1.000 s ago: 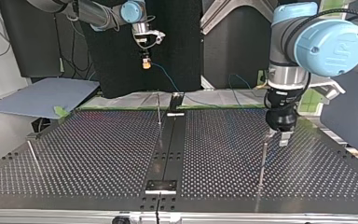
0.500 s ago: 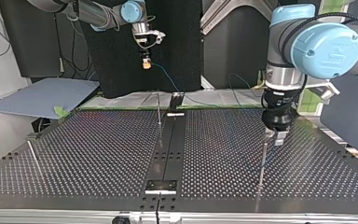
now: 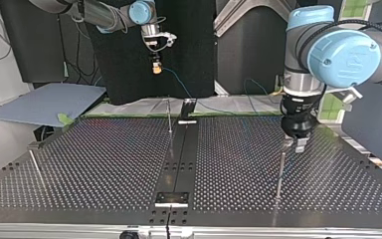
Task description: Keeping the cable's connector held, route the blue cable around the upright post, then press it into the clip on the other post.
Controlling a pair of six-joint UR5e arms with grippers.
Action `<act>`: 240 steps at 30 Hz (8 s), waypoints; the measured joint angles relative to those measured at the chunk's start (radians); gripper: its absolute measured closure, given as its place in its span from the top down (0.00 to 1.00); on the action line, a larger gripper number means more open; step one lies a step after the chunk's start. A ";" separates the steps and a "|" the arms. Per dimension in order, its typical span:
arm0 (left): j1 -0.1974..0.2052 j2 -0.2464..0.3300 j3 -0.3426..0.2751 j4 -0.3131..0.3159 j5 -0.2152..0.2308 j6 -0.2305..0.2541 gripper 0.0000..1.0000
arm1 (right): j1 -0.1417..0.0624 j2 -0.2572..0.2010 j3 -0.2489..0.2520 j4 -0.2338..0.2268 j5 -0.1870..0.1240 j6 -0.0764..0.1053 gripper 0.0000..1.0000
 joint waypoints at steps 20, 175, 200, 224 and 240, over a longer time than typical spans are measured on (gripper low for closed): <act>0.000 0.000 0.000 -0.009 -0.062 0.001 1.00 | 0.000 0.000 0.000 -0.001 0.000 -0.005 0.00; -0.233 -0.812 0.056 0.467 -0.317 0.585 1.00 | 0.004 0.000 -0.001 0.015 -0.026 0.017 0.00; -0.324 -0.875 0.056 0.429 -0.112 0.333 1.00 | 0.004 0.000 -0.001 -0.019 -0.057 0.016 0.00; -0.389 -0.939 0.074 0.390 0.064 0.227 1.00 | 0.003 0.000 -0.006 -0.019 -0.060 0.016 0.00; -0.379 -0.938 0.074 0.418 0.115 0.126 1.00 | -0.014 0.000 -0.007 -0.018 -0.020 0.018 0.00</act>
